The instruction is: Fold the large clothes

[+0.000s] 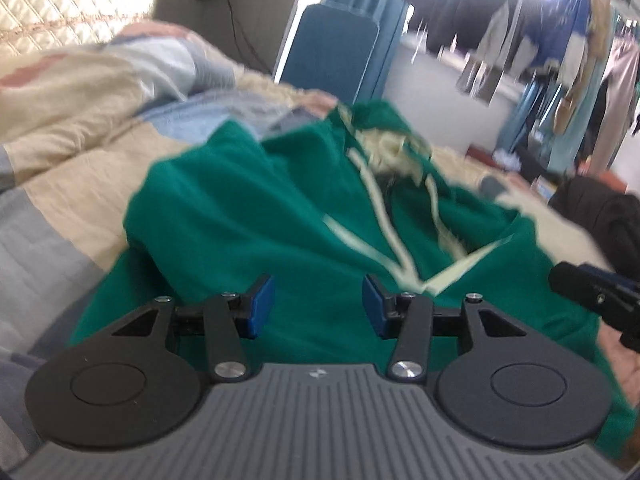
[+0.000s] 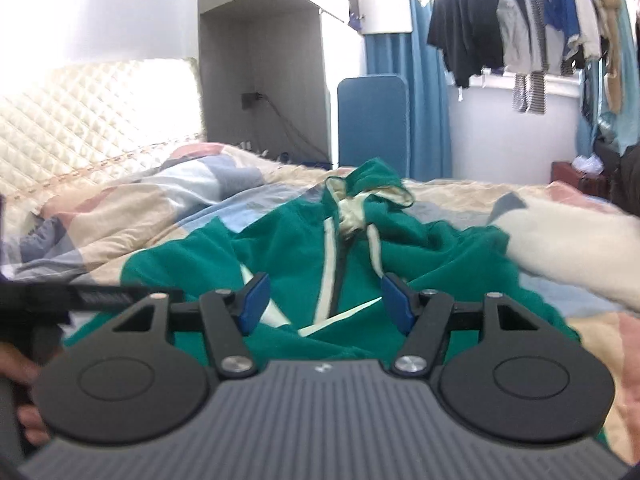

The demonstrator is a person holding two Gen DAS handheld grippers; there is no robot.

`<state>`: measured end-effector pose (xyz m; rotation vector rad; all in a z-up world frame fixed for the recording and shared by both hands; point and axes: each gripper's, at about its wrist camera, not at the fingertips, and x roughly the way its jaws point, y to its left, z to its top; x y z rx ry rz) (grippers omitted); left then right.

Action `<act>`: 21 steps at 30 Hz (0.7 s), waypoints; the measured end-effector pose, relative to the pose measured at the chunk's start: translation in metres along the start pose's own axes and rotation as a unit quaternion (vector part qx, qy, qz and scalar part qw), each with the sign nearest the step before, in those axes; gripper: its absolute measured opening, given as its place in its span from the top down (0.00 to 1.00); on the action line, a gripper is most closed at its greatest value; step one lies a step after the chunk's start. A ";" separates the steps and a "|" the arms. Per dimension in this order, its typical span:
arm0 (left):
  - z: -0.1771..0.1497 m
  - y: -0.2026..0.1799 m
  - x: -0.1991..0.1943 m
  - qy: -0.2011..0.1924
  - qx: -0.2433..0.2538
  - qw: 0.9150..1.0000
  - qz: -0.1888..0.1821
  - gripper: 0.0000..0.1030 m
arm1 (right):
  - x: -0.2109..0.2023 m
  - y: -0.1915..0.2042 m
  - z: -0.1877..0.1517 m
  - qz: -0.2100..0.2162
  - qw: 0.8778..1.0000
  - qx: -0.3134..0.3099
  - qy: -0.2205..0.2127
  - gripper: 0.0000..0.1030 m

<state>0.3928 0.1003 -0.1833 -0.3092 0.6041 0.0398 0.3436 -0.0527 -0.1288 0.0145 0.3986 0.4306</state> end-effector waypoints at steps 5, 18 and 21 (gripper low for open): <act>-0.015 -0.001 0.024 0.039 0.025 0.999 0.021 0.47 | 0.032 0.001 -0.018 -0.004 0.995 0.001 0.095 0.55; -0.016 -0.008 0.004 0.031 0.021 0.999 0.030 0.47 | 0.051 0.000 -0.040 -0.009 0.986 -0.015 0.164 0.58; -0.009 -0.013 -0.017 0.016 0.016 1.000 0.020 0.47 | 0.040 -0.010 -0.030 -0.003 0.989 0.022 0.144 0.58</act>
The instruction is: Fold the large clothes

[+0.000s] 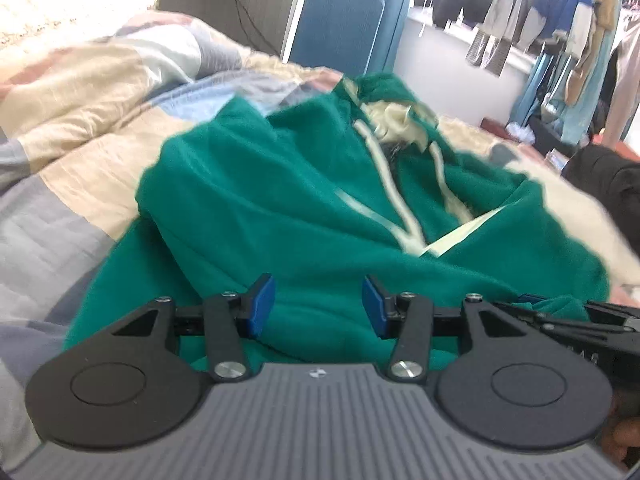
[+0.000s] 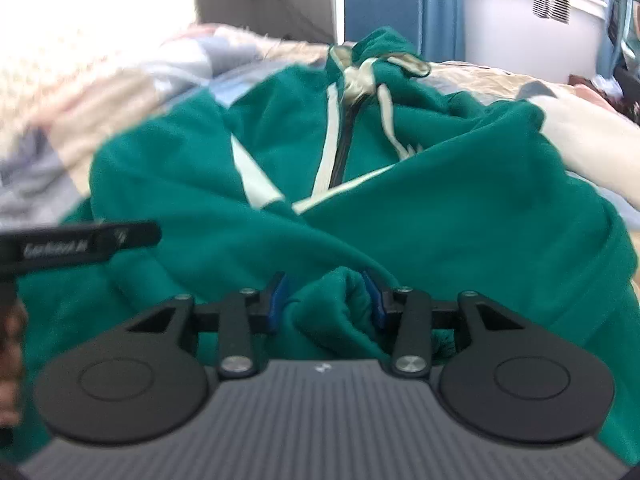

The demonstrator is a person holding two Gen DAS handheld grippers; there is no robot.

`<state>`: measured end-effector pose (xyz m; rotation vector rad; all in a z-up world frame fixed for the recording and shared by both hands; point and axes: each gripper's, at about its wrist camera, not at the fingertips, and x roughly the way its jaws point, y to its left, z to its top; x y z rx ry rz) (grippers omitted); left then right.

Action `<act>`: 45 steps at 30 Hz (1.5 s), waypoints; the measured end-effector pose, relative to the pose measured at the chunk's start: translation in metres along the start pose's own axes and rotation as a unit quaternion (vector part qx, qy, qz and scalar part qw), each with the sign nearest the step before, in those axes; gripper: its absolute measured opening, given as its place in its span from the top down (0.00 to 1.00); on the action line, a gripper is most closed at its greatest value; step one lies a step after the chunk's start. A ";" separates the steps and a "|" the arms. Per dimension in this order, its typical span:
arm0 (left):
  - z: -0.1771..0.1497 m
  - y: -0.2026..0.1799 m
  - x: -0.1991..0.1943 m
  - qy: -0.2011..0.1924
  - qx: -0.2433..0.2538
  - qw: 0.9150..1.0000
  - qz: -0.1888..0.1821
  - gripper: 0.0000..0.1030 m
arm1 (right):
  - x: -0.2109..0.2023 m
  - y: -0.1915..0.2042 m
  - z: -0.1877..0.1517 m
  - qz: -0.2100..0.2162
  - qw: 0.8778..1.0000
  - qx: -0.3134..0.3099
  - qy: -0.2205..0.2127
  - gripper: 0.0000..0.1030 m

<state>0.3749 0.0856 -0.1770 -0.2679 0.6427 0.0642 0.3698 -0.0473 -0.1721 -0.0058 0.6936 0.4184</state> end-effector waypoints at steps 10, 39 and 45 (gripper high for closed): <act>0.077 -0.015 -0.015 -0.028 -0.040 0.997 -0.052 0.47 | -0.049 -0.038 0.066 0.011 0.995 0.070 -0.073 0.56; 0.255 -0.007 0.388 0.009 -0.106 0.993 -0.050 0.50 | 0.300 -0.131 0.252 -0.003 0.995 0.091 -0.049 0.52; 0.258 -0.012 0.391 0.019 -0.056 0.998 -0.006 0.92 | 0.289 -0.123 0.256 0.001 0.997 0.062 -0.056 0.75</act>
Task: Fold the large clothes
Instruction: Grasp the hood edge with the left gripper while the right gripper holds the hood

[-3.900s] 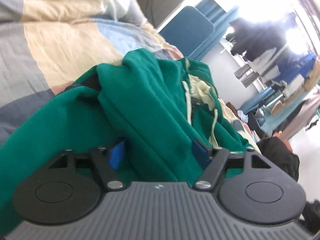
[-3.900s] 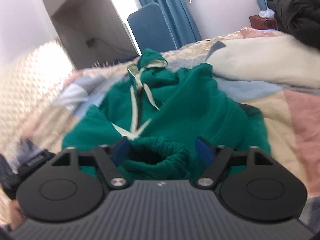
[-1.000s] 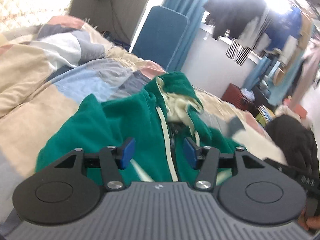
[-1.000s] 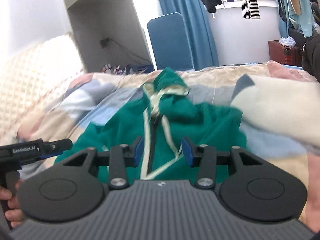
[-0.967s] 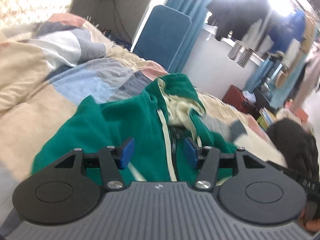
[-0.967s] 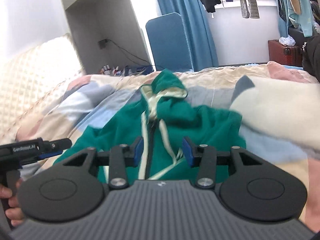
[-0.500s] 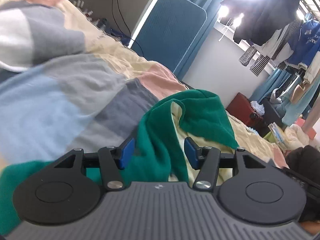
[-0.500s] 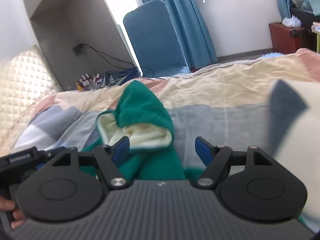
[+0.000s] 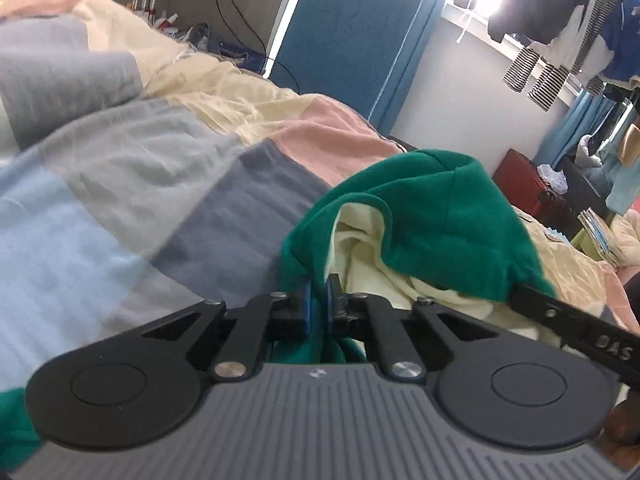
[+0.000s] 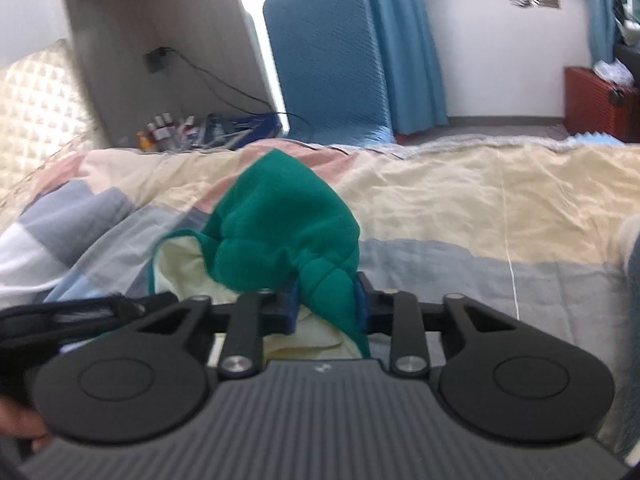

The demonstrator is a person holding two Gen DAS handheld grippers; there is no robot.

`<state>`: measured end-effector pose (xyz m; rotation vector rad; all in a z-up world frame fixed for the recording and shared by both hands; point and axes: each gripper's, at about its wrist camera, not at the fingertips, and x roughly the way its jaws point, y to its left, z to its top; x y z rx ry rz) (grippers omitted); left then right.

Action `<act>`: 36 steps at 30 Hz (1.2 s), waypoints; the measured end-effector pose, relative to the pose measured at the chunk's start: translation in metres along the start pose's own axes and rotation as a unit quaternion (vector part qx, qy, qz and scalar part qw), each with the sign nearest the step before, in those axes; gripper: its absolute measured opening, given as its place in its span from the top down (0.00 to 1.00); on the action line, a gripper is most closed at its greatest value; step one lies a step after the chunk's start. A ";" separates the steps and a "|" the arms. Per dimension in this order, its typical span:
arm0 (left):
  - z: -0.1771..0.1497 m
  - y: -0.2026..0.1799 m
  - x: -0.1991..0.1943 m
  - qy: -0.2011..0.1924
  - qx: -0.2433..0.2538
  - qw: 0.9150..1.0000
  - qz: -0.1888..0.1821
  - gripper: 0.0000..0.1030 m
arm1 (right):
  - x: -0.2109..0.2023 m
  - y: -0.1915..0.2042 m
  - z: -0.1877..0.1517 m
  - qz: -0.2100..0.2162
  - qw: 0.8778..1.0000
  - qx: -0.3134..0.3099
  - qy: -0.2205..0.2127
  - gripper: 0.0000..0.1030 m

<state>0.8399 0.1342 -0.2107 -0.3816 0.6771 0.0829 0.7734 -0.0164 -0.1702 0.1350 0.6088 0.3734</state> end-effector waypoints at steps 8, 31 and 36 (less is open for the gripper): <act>0.009 0.004 -0.065 -0.024 0.012 1.000 -0.003 0.93 | -0.052 0.020 0.012 0.021 0.999 -0.027 -0.031 0.77; -0.171 -0.020 -0.420 -0.091 0.078 0.992 -0.027 0.94 | -0.389 0.096 -0.093 0.062 0.975 -0.115 -0.179 0.78; -0.249 -0.002 -0.442 -0.072 0.077 0.994 -0.015 0.94 | -0.425 0.106 -0.160 0.059 0.976 -0.145 -0.152 0.78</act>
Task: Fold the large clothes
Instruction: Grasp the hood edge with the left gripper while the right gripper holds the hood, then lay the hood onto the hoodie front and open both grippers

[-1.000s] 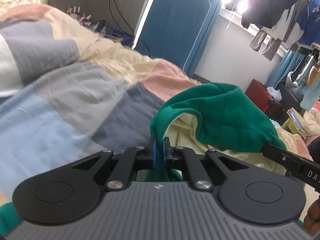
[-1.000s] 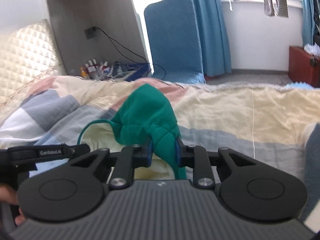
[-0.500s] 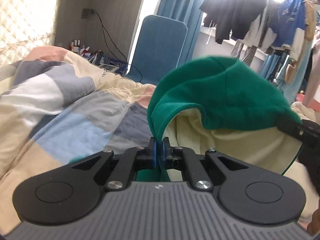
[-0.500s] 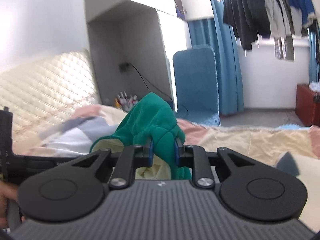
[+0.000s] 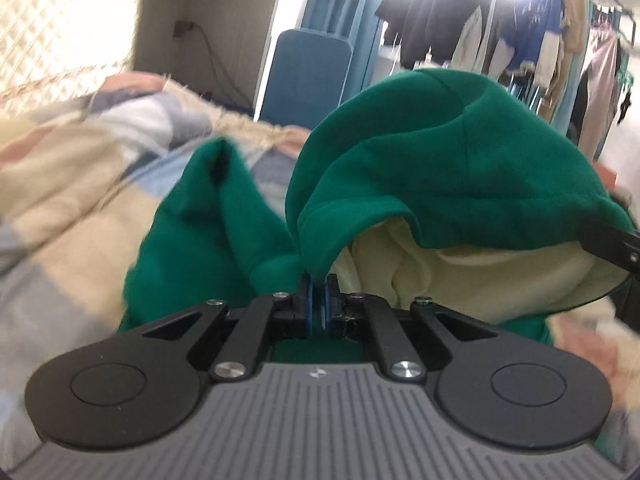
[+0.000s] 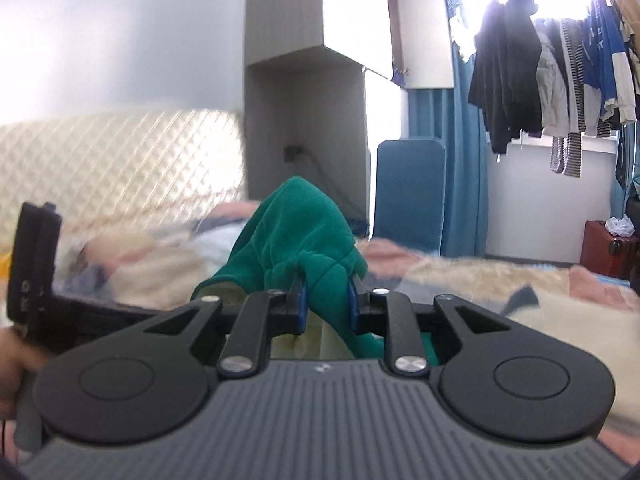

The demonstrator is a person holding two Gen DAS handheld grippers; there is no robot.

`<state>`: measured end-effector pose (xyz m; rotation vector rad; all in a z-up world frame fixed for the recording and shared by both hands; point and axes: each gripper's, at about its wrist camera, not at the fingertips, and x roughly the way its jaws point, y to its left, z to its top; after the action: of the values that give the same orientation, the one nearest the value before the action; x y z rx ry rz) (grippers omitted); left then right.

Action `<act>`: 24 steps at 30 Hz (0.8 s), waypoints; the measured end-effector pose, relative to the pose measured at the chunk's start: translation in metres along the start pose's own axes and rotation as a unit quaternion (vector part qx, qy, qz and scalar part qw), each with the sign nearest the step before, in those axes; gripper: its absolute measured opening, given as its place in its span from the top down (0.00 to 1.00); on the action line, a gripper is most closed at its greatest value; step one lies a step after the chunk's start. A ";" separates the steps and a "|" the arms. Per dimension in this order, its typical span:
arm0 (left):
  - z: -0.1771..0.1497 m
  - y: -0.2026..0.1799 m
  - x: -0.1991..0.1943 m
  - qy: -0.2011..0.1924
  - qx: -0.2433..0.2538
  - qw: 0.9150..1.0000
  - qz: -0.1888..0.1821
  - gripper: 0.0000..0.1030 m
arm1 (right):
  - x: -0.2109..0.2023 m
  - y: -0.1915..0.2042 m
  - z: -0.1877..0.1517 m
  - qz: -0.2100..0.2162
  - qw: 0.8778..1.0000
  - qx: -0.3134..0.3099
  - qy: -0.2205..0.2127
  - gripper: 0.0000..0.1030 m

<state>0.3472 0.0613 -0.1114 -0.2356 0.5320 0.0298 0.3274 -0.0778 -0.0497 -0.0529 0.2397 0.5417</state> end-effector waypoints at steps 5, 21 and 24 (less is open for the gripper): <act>-0.062 0.008 -0.013 0.022 -0.010 1.000 -0.019 0.94 | -0.021 0.028 -0.047 0.008 0.998 -0.022 0.059 0.77; -0.070 0.056 -0.077 -0.019 -0.105 0.994 -0.037 0.46 | -0.041 0.016 -0.073 0.039 0.984 0.127 0.122 0.25; -0.059 0.059 -0.080 -0.048 -0.117 0.990 -0.057 0.44 | -0.042 0.019 -0.070 0.036 0.988 0.119 0.089 0.19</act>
<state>0.2433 0.1074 -0.1332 -0.4913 0.4177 -0.0080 0.2683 -0.0908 -0.1070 0.1398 0.4802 0.5770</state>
